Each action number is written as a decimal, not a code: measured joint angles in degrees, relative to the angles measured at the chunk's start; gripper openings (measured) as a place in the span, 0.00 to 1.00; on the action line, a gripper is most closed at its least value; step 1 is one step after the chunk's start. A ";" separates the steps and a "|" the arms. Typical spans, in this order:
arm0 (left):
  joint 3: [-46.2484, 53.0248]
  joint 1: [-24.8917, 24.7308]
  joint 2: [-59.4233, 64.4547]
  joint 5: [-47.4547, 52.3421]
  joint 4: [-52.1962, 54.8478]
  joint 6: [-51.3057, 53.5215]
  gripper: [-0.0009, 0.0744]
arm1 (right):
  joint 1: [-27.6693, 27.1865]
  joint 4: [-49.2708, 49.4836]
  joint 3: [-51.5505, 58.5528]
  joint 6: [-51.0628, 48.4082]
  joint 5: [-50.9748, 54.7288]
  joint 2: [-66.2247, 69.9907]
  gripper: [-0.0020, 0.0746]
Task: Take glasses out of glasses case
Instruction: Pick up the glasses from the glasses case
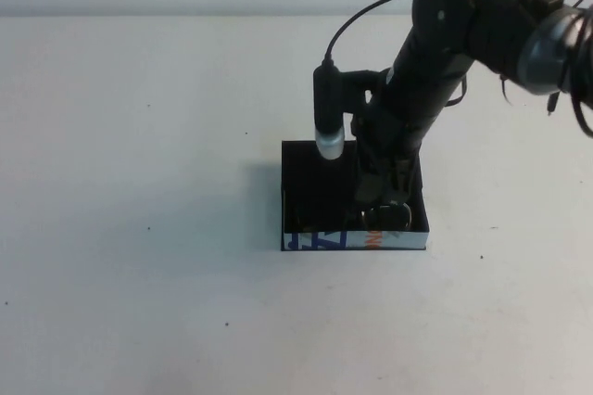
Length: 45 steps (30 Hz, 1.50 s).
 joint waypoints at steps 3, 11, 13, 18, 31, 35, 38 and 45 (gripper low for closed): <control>0.00 0.00 0.00 0.00 0.00 0.00 0.01 | 0.38 0.22 -0.11 0.00 0.00 2.13 0.40; 0.00 0.00 0.00 0.00 0.00 0.00 0.01 | 1.01 0.93 -0.41 0.00 -1.57 4.99 0.43; 0.00 0.00 0.00 0.00 0.00 0.00 0.01 | 1.01 1.03 -0.41 0.00 -2.08 5.71 0.43; 0.00 0.00 0.00 0.00 0.00 0.00 0.01 | 1.01 -0.10 -0.41 0.11 -4.17 6.79 0.41; 0.00 0.00 0.00 0.00 0.00 0.00 0.01 | 0.06 0.66 -0.47 1.52 -5.98 7.28 0.40; 0.00 0.00 0.00 0.00 0.00 0.00 0.01 | -0.42 1.34 -0.47 1.51 -5.63 8.74 0.40; 0.00 0.00 0.00 0.00 0.00 0.00 0.01 | -0.42 1.38 -0.47 1.51 -5.75 9.66 0.38; 0.00 0.00 0.00 0.00 0.00 0.00 0.01 | -0.42 1.99 -0.47 6.59 -5.38 7.15 0.10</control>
